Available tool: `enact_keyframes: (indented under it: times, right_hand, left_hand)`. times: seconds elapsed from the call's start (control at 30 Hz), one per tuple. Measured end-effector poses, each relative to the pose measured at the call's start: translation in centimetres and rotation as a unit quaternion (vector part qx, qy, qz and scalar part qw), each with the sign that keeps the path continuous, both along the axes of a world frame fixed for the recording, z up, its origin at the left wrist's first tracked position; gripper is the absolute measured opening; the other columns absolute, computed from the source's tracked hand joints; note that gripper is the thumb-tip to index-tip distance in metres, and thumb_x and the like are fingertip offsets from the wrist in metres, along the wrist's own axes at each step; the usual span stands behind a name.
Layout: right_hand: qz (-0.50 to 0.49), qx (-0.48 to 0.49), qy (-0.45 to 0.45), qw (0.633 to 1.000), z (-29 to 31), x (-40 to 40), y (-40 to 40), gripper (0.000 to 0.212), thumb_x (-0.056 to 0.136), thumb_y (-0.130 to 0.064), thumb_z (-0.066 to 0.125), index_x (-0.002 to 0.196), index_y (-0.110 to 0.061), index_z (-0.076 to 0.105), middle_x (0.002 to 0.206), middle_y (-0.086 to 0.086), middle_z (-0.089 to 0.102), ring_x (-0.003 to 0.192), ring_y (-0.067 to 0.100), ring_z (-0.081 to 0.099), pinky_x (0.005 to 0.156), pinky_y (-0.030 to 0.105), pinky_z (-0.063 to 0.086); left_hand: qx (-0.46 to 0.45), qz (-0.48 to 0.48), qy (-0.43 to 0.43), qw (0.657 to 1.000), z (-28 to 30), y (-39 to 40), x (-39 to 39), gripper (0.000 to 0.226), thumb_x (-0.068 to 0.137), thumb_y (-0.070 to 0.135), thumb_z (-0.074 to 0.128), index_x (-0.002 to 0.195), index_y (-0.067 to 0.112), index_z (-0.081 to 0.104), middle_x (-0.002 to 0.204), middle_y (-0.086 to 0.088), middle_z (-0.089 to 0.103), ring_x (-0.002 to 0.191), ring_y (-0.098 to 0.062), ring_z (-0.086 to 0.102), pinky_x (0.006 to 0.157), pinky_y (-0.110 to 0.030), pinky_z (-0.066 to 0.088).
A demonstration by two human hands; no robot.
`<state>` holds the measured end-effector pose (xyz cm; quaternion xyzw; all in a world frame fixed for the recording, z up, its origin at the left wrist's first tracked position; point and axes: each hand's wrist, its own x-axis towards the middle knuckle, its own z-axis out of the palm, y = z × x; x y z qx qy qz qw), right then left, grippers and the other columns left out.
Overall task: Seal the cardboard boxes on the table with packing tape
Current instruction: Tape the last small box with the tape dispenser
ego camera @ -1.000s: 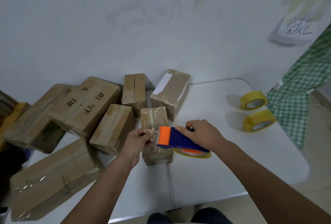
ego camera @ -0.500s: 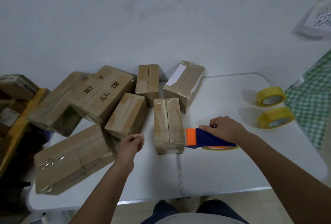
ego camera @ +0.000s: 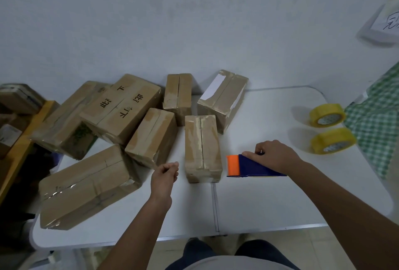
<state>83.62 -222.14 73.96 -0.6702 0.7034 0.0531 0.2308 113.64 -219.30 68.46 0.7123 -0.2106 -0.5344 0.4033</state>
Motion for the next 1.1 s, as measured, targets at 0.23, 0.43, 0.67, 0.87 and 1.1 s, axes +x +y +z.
enact_keyframes:
  times: [0.23,0.43,0.67,0.87,1.1]
  right_hand:
    - [0.013,0.006,-0.003,1.000,0.2,0.5,-0.2,0.048,0.090,-0.070,0.040,0.095,-0.026,0.059,0.088,-0.006,0.056,0.082,0.012,0.056,0.070,0.025,0.039]
    - [0.019,0.012,0.014,1.000,-0.1,0.9,-0.5,0.054,0.090,-0.070,0.041,0.104,-0.022,0.062,0.087,-0.007,0.054,0.083,0.013,0.057,0.071,0.025,0.041]
    - [0.026,0.018,0.025,0.999,-0.4,1.0,-0.9,0.056,0.090,-0.069,0.040,0.105,-0.020,0.062,0.087,-0.006,0.056,0.083,0.013,0.058,0.072,0.025,0.042]
    - [0.034,0.030,0.060,0.997,-1.0,1.4,-1.0,0.058,0.092,-0.068,0.039,0.106,-0.017,0.062,0.089,-0.001,0.059,0.079,0.015,0.056,0.070,0.025,0.040]
    - [0.021,0.037,0.051,0.998,-2.2,1.6,-1.5,0.061,0.090,-0.070,0.038,0.097,-0.015,0.064,0.088,0.002,0.065,0.079,0.017,0.062,0.069,0.026,0.044]
  left_hand:
    - [0.009,-0.002,-0.019,1.000,-0.4,0.2,0.1,0.016,0.092,0.023,0.070,0.093,0.008,0.063,0.091,-0.004,0.062,0.086,-0.019,0.058,0.088,-0.033,0.048]
    - [0.026,-0.019,-0.028,0.999,-1.2,-0.1,-0.4,0.032,0.085,0.029,0.077,0.100,0.007,0.058,0.095,-0.004,0.058,0.091,-0.021,0.055,0.090,-0.037,0.048]
    - [0.042,-0.033,-0.038,0.998,-1.0,-0.4,-1.5,0.044,0.083,0.034,0.080,0.108,0.015,0.050,0.095,0.001,0.051,0.088,-0.015,0.050,0.083,-0.034,0.037]
    - [0.027,-0.036,-0.070,0.997,-1.7,-0.3,-1.9,0.041,0.084,0.027,0.079,0.107,0.013,0.049,0.094,-0.003,0.049,0.080,-0.015,0.050,0.068,-0.027,0.041]
    - [0.048,-0.035,-0.043,0.997,-2.2,-0.8,-1.2,0.044,0.082,0.028,0.081,0.111,0.011,0.052,0.091,0.001,0.050,0.083,-0.014,0.050,0.081,-0.031,0.038]
